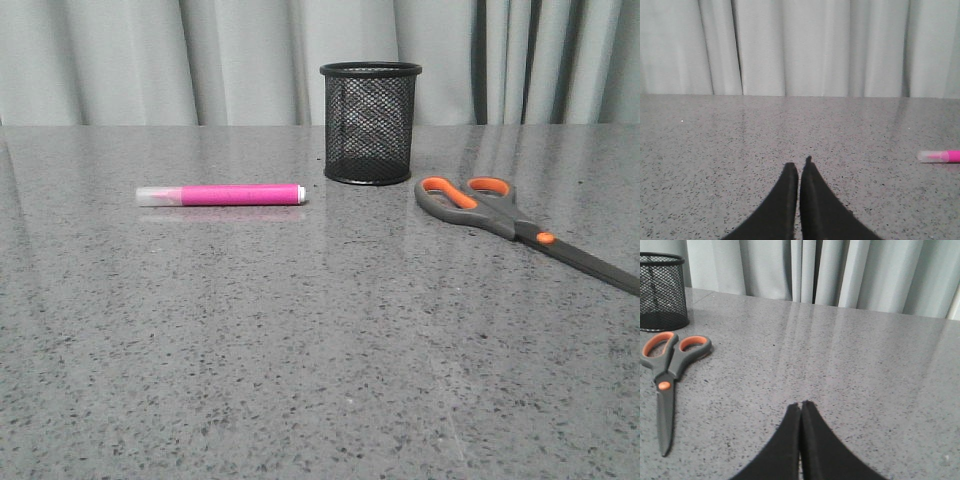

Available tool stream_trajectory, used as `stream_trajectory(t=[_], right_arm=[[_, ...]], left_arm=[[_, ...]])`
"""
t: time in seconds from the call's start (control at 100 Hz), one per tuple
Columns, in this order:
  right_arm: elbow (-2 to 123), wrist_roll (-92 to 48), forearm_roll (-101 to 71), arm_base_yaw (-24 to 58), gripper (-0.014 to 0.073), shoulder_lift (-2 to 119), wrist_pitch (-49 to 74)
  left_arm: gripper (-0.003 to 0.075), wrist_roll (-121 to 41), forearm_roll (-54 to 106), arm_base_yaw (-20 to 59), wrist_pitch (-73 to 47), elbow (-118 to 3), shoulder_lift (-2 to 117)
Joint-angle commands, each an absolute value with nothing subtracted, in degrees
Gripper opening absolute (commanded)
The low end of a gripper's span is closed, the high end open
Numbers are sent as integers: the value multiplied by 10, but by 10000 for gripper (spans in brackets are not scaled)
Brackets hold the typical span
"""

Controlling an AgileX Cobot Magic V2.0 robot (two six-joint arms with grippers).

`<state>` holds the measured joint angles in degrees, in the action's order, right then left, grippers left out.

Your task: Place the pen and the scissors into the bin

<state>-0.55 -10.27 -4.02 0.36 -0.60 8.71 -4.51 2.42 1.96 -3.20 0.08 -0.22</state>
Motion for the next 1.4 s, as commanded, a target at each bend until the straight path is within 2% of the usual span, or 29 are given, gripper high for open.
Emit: stream_trajectory(t=[0.0, 0.16, 0.61, 0.74, 0.84, 1.08, 1.25, 1.39], right_arm=[[-14, -101, -81, 1, -70, -17, 36], [-14, -101, -151, 1, -70, -17, 12], [-5, -101, -404, 1, -69, -17, 0], [32, -118, -401, 1, -63, -17, 37], [76, -158, -386, 1, -56, 2, 82], [204, -165, -312, 1, -56, 173, 198], [311, -184, -282, 1, -57, 326, 292], [373, -200, -282, 1, -56, 413, 345]], left_arm=[[-19, -40, 29, 18, 12, 27, -20], [-19, -40, 77, 18, 10, 26, -20], [-19, -40, 417, 18, 20, 25, -20], [-19, -42, 436, 18, 0, 8, -20], [-20, -44, 413, 18, -59, -25, -7], [-20, -91, 291, 18, -168, -172, 100], [-19, -199, 286, 18, -257, -287, 201], [-18, -209, 286, 18, -299, -341, 256]])
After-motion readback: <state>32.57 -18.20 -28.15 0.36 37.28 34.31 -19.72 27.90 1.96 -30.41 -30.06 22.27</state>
